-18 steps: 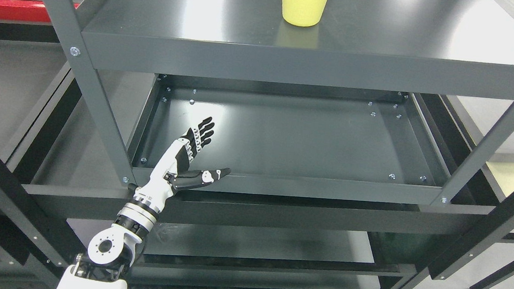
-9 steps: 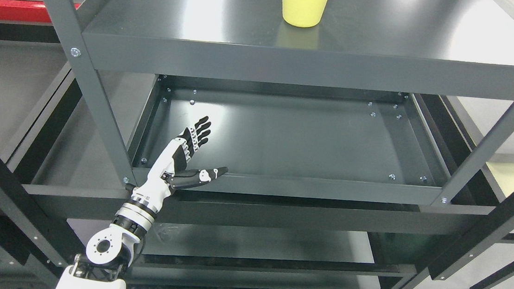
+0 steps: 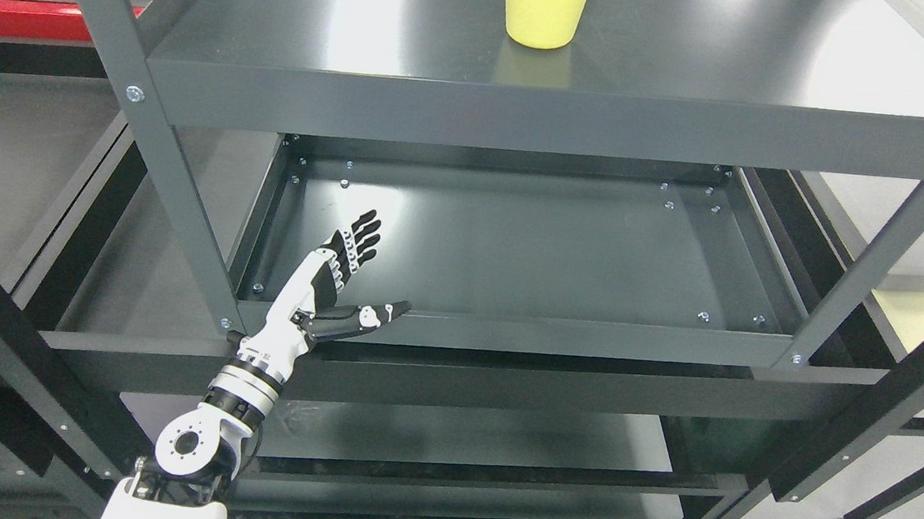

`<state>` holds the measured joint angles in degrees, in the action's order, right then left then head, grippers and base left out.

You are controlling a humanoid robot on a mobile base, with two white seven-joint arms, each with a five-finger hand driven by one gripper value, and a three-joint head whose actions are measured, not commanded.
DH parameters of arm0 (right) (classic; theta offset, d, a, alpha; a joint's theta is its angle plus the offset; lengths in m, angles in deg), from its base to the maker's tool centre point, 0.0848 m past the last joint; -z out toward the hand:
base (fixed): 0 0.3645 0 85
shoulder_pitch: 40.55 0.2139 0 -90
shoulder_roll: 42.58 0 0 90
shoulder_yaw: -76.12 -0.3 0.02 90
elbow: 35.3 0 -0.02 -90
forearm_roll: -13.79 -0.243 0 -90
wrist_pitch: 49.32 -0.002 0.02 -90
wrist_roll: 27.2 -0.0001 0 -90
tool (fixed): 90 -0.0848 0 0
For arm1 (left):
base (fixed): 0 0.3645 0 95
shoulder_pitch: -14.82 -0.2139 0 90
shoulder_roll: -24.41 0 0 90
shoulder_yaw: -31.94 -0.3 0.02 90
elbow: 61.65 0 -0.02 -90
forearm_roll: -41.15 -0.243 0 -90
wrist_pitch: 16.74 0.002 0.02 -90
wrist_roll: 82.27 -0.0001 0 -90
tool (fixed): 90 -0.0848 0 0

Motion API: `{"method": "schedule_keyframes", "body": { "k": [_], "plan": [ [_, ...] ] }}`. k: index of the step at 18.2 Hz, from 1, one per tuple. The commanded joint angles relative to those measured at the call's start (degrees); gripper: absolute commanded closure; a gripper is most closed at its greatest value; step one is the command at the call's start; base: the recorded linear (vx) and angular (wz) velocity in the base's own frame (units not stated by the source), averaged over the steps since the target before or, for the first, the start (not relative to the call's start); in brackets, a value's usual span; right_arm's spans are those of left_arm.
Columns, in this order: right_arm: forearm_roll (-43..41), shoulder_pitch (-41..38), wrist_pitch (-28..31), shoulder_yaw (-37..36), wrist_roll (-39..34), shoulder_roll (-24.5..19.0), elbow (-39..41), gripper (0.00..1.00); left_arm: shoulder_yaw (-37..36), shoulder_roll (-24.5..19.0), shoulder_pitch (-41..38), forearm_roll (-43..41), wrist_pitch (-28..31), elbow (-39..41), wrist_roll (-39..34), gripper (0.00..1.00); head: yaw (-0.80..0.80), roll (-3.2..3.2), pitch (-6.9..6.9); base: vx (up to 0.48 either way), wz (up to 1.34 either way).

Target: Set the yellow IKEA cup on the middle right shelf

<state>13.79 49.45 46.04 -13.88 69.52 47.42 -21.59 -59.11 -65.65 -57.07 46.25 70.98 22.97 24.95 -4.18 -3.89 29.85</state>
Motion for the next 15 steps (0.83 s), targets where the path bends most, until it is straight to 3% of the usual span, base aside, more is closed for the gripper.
{"method": "schedule_keyframes", "body": {
  "k": [1, 6, 10, 15],
  "plan": [
    [-1.4, -0.8, 0.0, 1.0, 0.0, 1.0, 0.0, 0.01, 1.2, -0.9, -0.2, 0.0, 0.3, 0.4, -0.1, 0.01, 0.00, 0.00, 0.00, 0.000, 0.00],
    [-1.4, -0.8, 0.0, 1.0, 0.0, 1.0, 0.0, 0.01, 1.1, -0.9, -0.4, -0.2, 0.3, 3.6, -1.0, 0.01, 0.00, 0.00, 0.00, 0.000, 0.00],
    [-1.4, -0.8, 0.0, 1.0, 0.0, 1.0, 0.0, 0.01, -6.4, -0.9, 1.1, -0.2, 0.5, 6.4, -13.5, 0.01, 0.00, 0.00, 0.00, 0.000, 0.00],
    [-1.4, -0.8, 0.0, 1.0, 0.0, 1.0, 0.0, 0.01, -14.0, -0.9, 1.1, -0.2, 0.3, 8.5, -14.1, 0.01, 0.00, 0.00, 0.00, 0.000, 0.00]
  ]
}}
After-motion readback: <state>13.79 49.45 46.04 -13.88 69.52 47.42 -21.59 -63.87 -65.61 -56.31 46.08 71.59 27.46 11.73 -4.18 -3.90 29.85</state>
